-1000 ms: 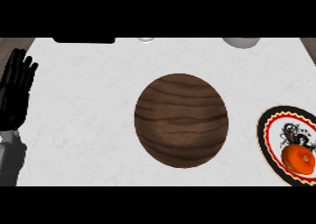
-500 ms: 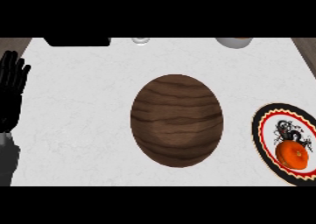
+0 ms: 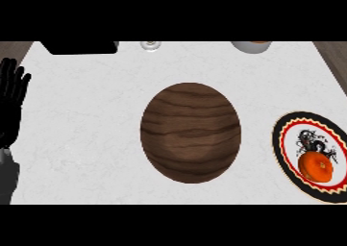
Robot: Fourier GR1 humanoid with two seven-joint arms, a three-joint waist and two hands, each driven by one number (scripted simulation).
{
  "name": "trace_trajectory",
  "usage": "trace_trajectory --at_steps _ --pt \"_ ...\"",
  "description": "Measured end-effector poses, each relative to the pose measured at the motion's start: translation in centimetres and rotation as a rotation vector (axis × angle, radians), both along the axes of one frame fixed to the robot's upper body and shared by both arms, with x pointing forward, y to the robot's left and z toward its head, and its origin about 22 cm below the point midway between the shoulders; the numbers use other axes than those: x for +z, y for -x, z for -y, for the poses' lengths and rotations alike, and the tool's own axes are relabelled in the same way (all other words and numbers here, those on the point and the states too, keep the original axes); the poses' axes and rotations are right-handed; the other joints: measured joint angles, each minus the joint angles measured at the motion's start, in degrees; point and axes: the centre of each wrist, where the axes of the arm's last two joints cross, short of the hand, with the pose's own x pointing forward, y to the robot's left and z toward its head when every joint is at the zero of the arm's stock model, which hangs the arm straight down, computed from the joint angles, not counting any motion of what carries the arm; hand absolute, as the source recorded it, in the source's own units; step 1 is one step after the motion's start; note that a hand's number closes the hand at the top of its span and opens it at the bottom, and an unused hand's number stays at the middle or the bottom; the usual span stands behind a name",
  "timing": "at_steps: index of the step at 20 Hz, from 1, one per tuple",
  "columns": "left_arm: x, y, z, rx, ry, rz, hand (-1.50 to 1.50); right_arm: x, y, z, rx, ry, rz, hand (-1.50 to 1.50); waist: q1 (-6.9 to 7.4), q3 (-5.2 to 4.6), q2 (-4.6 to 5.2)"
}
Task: Pick the pear from the plate and place it in the bowl
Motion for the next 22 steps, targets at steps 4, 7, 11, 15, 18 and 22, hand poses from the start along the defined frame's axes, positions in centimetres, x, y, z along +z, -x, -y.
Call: trace_trajectory --at_steps 4,7,11,15,18,22 --pt "-0.1 0.6 -0.7 0.005 -0.001 -0.005 0.00 1.0 -1.5 -4.5 0.059 -0.021 -0.055 1.50 -0.31 0.01 -0.14" --pt "-0.5 0.8 -0.7 0.012 -0.002 0.000 0.00 1.6 -1.9 -8.3 0.119 -0.011 -0.097 1.50 -0.48 0.03 -0.12" --pt "-0.5 0.8 -0.2 0.010 -0.002 0.001 0.00 1.2 -1.9 -14.2 0.178 0.020 -0.142 1.50 -0.42 0.06 -0.02" --pt "0.2 0.1 -0.3 0.004 -0.009 0.011 0.00 0.4 -0.6 -18.9 0.196 0.035 -0.190 1.50 -0.06 0.13 0.32" --pt "0.2 -0.1 0.0 -0.002 -0.005 0.011 0.00 -1.2 0.9 -22.6 0.191 0.050 -0.218 1.50 0.36 0.16 0.53" --pt "0.0 -0.2 0.2 -0.014 0.000 0.014 0.00 -4.3 2.8 -26.4 0.166 0.078 -0.234 1.50 1.18 0.19 0.88"
